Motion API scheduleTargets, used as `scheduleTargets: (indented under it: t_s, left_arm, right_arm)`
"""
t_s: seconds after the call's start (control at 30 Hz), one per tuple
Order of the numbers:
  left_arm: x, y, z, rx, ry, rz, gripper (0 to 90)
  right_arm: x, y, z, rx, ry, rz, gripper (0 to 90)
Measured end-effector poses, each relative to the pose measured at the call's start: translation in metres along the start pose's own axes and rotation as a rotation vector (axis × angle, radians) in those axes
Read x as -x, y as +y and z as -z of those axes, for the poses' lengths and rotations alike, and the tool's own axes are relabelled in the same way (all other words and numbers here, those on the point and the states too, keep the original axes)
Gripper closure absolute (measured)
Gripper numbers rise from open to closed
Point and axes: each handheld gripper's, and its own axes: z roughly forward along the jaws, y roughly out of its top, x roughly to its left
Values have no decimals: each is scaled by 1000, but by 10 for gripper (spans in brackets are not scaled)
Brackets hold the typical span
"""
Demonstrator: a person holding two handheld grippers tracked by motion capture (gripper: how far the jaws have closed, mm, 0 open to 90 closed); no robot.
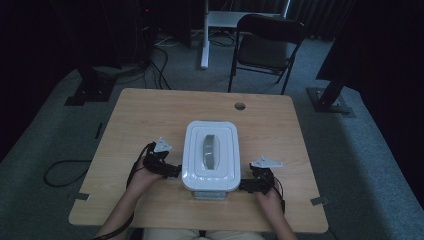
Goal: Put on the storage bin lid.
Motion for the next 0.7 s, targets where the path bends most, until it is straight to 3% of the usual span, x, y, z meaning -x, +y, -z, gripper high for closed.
scheduleTargets:
  t_s: [0.4, 0.7]
  left_arm:
    - [0, -2, 8, 41, 8, 10, 27]
    - [3, -7, 12, 34, 1, 1, 27]
  right_arm:
    - [18, 6, 12, 55, -83, -33, 128]
    - [25, 5, 16, 54, -101, -42, 129]
